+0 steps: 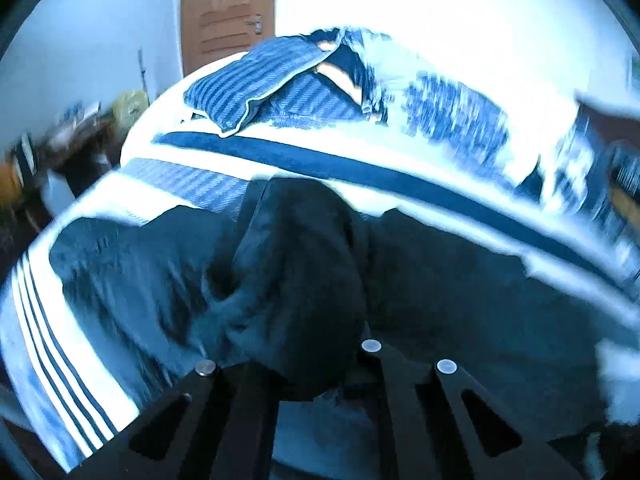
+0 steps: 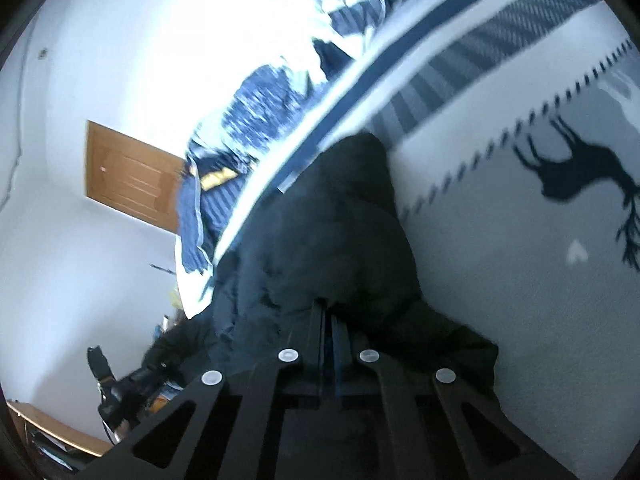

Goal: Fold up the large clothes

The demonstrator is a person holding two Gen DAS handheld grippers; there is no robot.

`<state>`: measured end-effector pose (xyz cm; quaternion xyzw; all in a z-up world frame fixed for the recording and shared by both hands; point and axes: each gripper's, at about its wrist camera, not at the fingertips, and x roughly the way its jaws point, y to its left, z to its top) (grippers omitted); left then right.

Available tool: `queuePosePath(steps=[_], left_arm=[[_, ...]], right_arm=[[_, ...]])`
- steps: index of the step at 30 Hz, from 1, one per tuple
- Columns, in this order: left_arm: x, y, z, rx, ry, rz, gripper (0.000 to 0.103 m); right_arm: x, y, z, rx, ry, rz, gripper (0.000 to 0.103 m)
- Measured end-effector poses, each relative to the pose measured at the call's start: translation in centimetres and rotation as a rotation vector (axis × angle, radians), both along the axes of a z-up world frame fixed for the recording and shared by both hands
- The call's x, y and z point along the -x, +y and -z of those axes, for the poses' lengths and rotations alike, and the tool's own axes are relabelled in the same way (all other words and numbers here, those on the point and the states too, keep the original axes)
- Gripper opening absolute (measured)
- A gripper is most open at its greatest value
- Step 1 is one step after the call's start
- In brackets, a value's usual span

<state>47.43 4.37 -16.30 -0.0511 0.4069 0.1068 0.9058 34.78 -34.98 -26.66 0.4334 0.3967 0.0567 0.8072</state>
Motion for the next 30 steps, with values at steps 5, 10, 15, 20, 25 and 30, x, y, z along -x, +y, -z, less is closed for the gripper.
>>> queuePosePath(steps=[5, 10, 15, 20, 25, 30], left_arm=[[-3.2, 2.0, 7.1, 0.032, 0.292, -0.014, 0.016], [0.8, 3.6, 3.5, 0.047, 0.130, -0.055, 0.086], [6.7, 7.0, 0.7, 0.174, 0.038, -0.071, 0.086], [13.0, 12.4, 0.2, 0.304, 0.009, -0.175, 0.087], [20.6, 16.2, 0.2, 0.442, -0.041, -0.258, 0.087], [24.5, 17.8, -0.9, 0.466, -0.122, -0.293, 0.087]], right_arm=[[-1.3, 1.0, 2.8, -0.033, 0.098, -0.034, 0.003], [-0.7, 0.0, 1.8, -0.059, 0.057, -0.023, 0.009], [-0.1, 0.6, 0.7, -0.038, -0.010, -0.011, 0.084], [3.0, 2.7, -2.8, 0.106, -0.040, -0.045, 0.084], [7.4, 8.0, -8.3, 0.247, -0.098, -0.096, 0.084], [9.4, 14.4, -13.8, 0.326, -0.193, -0.147, 0.088]])
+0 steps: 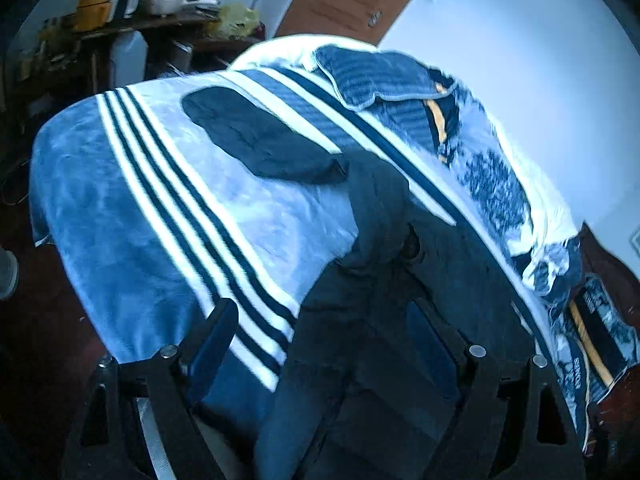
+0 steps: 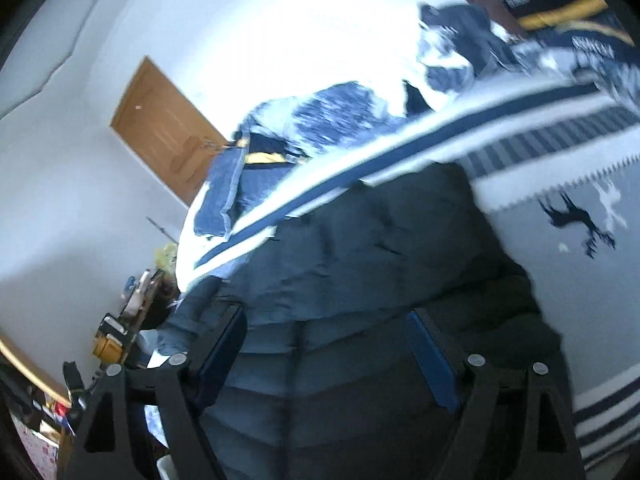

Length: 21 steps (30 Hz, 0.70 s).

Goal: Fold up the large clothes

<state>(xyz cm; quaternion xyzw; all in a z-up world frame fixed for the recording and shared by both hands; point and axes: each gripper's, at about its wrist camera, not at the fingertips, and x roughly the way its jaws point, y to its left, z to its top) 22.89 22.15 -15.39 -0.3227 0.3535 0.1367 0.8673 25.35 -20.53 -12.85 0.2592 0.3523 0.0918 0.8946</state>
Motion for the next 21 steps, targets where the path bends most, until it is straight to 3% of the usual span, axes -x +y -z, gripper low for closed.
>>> queuePosePath(steps=[5, 10, 16, 21], left_arm=[[-0.1, 2.5, 0.0, 0.045, 0.020, -0.104, 0.087], [-1.8, 5.9, 1.3, 0.133, 0.022, -0.264, 0.087], [-5.0, 10.0, 3.2, 0.180, 0.014, -0.405, 0.087], [-5.4, 12.2, 6.6, 0.173, 0.072, -0.484, 0.087]], right_arm=[[-2.0, 6.3, -4.9, 0.080, -0.002, -0.193, 0.088], [-8.5, 13.0, -7.8, 0.100, 0.069, -0.387, 0.088], [-16.5, 25.2, -9.0, 0.205, 0.102, -0.657, 0.088], [-21.8, 35.9, -6.8, 0.285, 0.141, -0.824, 0.088]])
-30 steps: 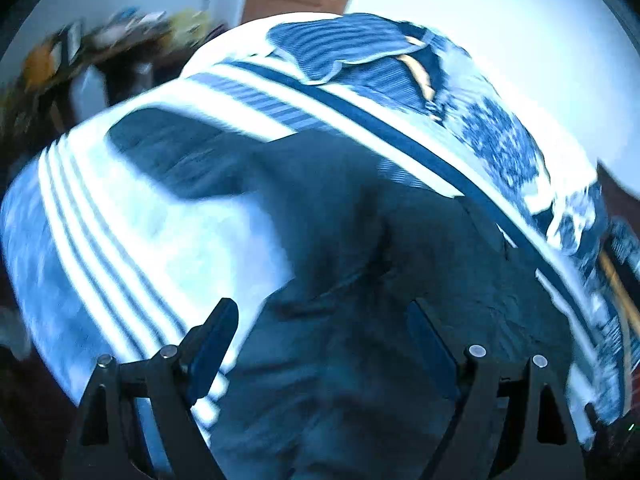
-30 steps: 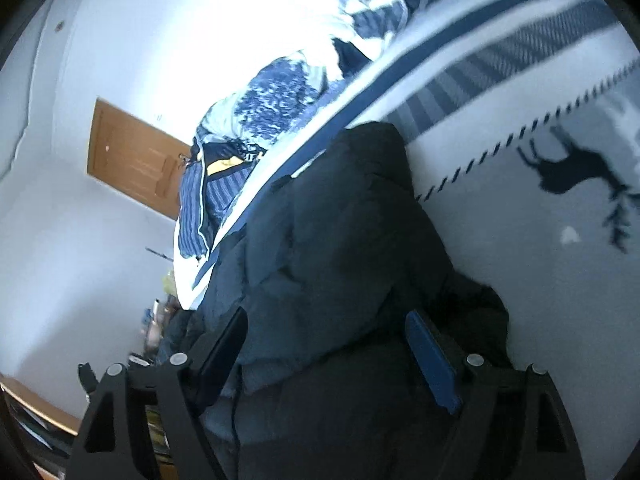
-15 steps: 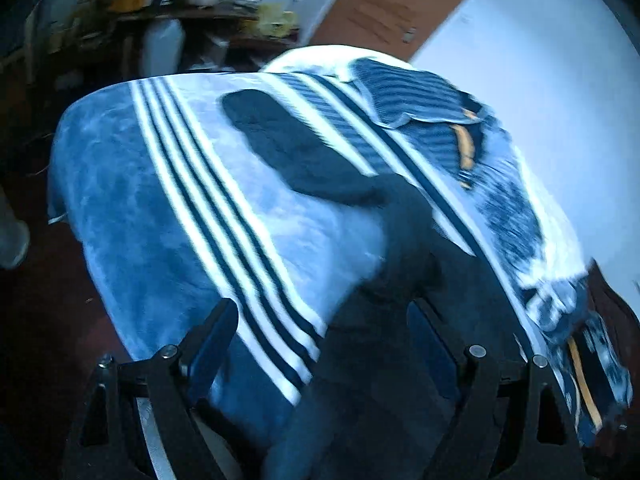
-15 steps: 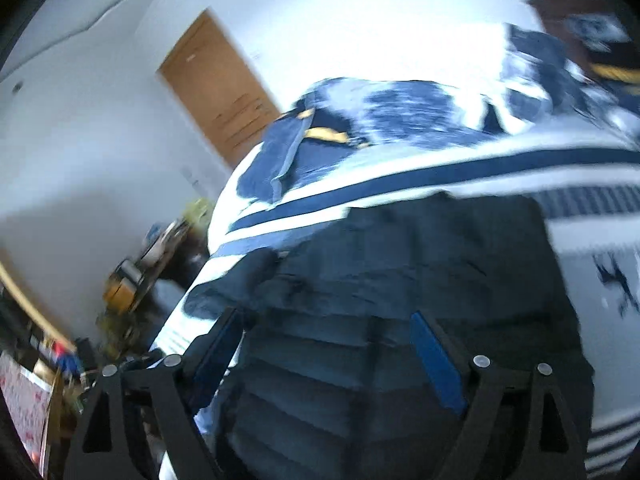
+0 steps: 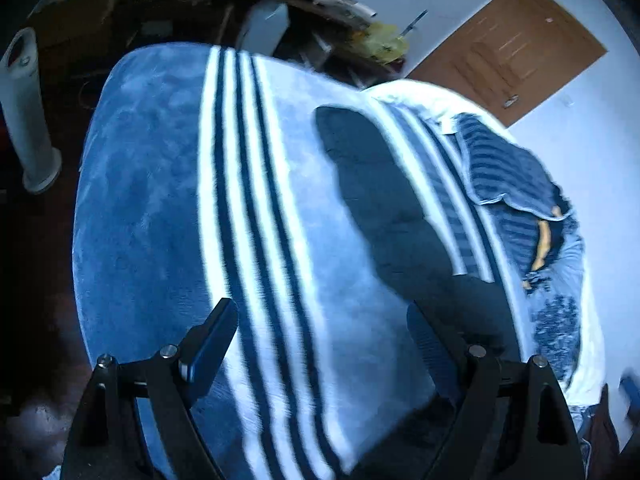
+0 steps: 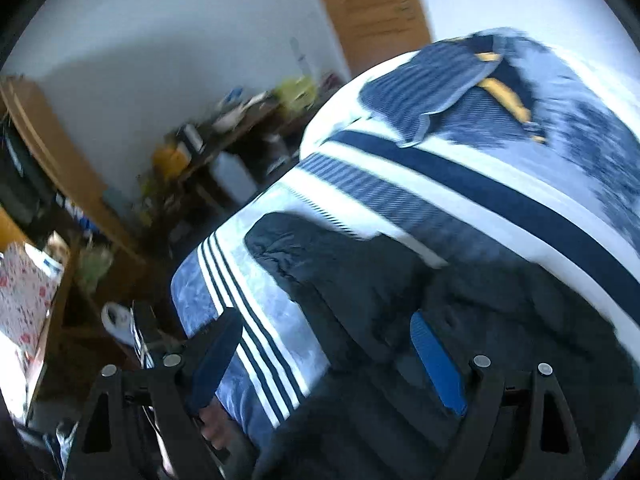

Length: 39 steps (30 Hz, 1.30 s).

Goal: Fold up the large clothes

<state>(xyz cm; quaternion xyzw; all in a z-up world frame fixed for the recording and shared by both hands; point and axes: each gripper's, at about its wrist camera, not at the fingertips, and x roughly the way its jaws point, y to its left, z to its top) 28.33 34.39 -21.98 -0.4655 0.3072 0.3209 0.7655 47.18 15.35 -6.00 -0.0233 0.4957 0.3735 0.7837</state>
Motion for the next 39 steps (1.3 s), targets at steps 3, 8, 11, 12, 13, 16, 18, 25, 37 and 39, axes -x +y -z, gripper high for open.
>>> queuePosePath(steps=[3, 8, 11, 12, 13, 16, 18, 25, 37, 39], left_arm=[[0.3, 1.4, 1.1, 0.019, 0.033, -0.029, 0.087], [1.6, 3.8, 1.8, 0.051, 0.064, -0.092, 0.087], [2.5, 4.7, 3.1, 0.098, 0.095, -0.150, 0.087], [2.8, 5.0, 3.5, 0.118, 0.087, -0.163, 0.087], [3.1, 5.2, 3.7, 0.133, 0.073, -0.175, 0.087], [3.4, 5.3, 3.3, 0.092, 0.087, -0.195, 0.087], [3.3, 5.7, 3.5, 0.095, 0.092, -0.191, 0.087], [3.5, 6.3, 3.6, 0.105, 0.072, -0.169, 0.087], [-1.3, 0.4, -0.2, 0.020, -0.125, 0.120, 0.087], [-2.2, -1.5, -1.0, 0.017, -0.173, 0.194, 0.087]], right_arm=[[-2.2, 6.9, 3.4, 0.044, 0.050, -0.107, 0.088], [-4.0, 19.1, 10.6, 0.127, 0.107, -0.272, 0.088], [-4.3, 26.8, 14.7, 0.182, 0.116, -0.357, 0.088], [-4.2, 28.1, 15.5, 0.199, 0.109, -0.368, 0.088], [-4.3, 30.3, 16.8, 0.234, 0.094, -0.383, 0.088], [-4.5, 34.7, 20.1, 0.308, 0.081, -0.404, 0.088], [-4.4, 36.6, 22.1, 0.349, 0.076, -0.412, 0.088], [-4.7, 36.4, 24.3, 0.462, 0.022, -0.356, 0.007], [-4.2, 11.1, -4.9, -0.103, -0.106, -0.018, 0.004], [-3.5, 5.7, -8.6, -0.149, -0.151, 0.069, 0.004]])
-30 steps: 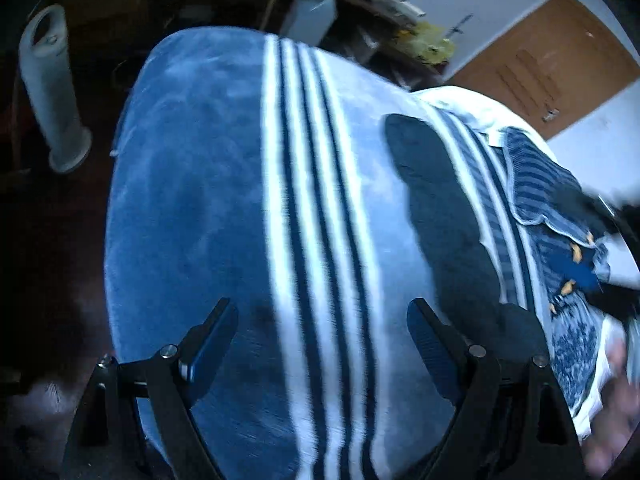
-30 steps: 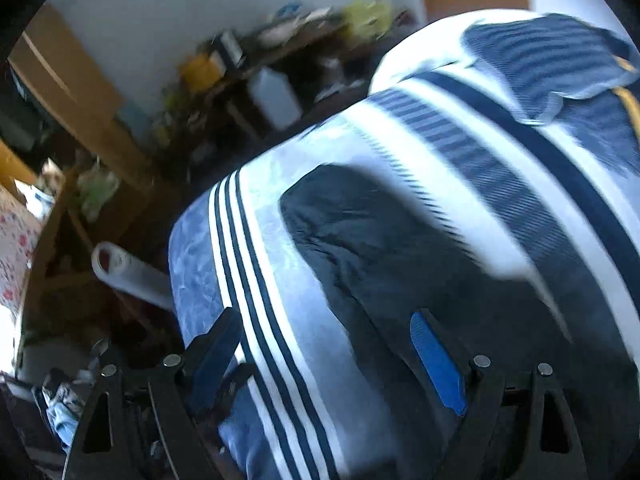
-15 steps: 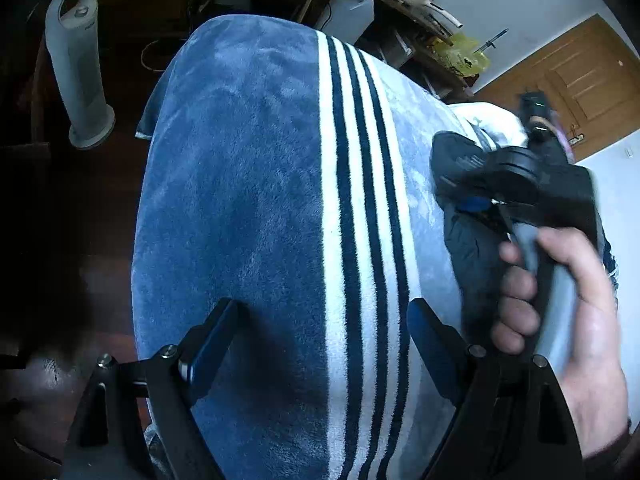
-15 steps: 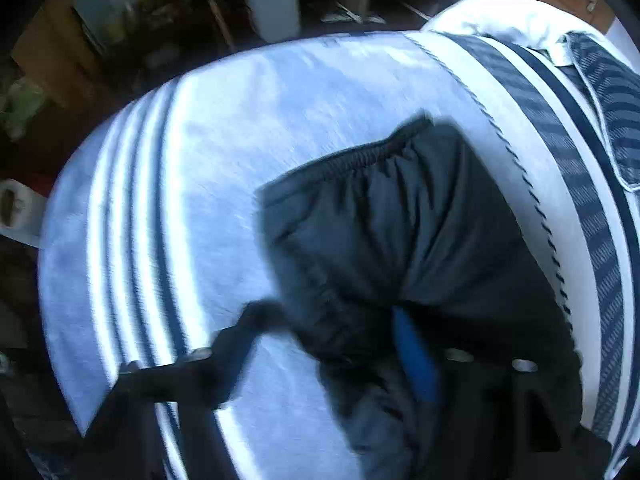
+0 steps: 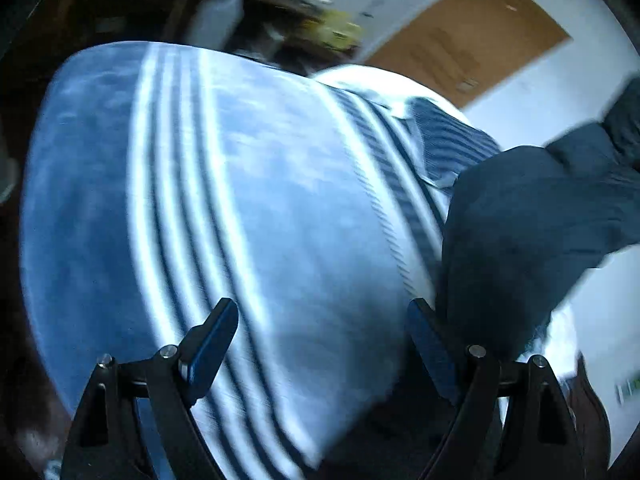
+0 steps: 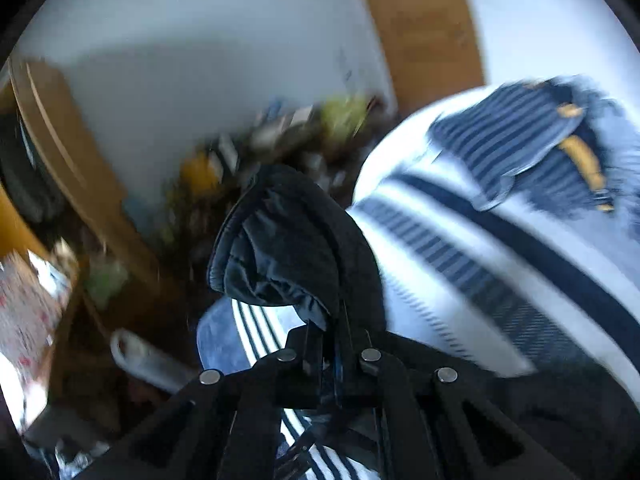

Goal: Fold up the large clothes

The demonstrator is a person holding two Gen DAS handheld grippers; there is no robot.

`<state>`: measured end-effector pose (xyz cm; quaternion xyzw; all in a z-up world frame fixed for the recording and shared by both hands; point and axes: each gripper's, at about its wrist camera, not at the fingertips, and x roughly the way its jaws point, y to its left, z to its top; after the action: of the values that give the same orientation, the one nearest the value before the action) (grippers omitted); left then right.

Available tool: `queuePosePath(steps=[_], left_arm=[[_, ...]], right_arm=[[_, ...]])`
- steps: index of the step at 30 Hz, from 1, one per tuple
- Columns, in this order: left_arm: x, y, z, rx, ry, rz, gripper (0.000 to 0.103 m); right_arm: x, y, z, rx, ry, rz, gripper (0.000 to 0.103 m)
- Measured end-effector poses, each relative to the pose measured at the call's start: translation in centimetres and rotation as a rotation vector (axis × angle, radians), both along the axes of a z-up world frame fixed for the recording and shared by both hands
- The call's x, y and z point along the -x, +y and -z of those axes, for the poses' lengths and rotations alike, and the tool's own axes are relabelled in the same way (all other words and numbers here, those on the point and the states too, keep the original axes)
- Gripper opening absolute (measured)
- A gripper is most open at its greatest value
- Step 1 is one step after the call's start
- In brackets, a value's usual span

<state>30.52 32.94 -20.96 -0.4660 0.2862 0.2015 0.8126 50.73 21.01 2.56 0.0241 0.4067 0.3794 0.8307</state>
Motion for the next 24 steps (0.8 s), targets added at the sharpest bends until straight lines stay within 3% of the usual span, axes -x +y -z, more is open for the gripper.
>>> queuePosePath(steps=[3, 5, 7, 10, 12, 15, 21, 22, 24], left_arm=[[-1.2, -2.9, -1.5, -0.080, -0.038, 0.090, 0.087], [-1.9, -5.3, -1.8, -0.137, -0.053, 0.140, 0.087], [-2.7, -7.2, -1.2, -0.153, -0.055, 0.191, 0.087], [-4.0, -9.5, 0.2, -0.116, -0.033, 0.289, 0.087], [-4.3, -10.3, 0.7, -0.117, -0.019, 0.320, 0.087], [-4.7, -11.6, 0.4, -0.186, 0.016, 0.358, 0.087], [-6.4, -14.0, 0.6, -0.249, 0.064, 0.431, 0.087], [-6.5, -14.4, 0.4, -0.274, 0.074, 0.444, 0.087], [-6.6, -14.9, -0.2, -0.318, 0.090, 0.475, 0.087]], right_arm=[[1.3, -7.9, -3.8, -0.049, -0.059, 0.129, 0.004], [2.1, -11.9, -4.7, -0.072, -0.074, 0.195, 0.004], [2.8, -17.3, -5.1, -0.089, -0.075, 0.277, 0.004], [4.0, -23.6, -3.9, -0.115, -0.072, 0.367, 0.004], [4.8, -28.7, -1.6, -0.141, -0.028, 0.441, 0.004], [6.7, -34.9, 3.4, -0.184, 0.050, 0.549, 0.004], [8.5, -48.2, 20.1, -0.269, 0.308, 0.794, 0.008], [8.7, -49.1, 21.9, -0.281, 0.333, 0.810, 0.008], [9.2, -50.8, 26.4, -0.376, 0.472, 0.821, 0.011]])
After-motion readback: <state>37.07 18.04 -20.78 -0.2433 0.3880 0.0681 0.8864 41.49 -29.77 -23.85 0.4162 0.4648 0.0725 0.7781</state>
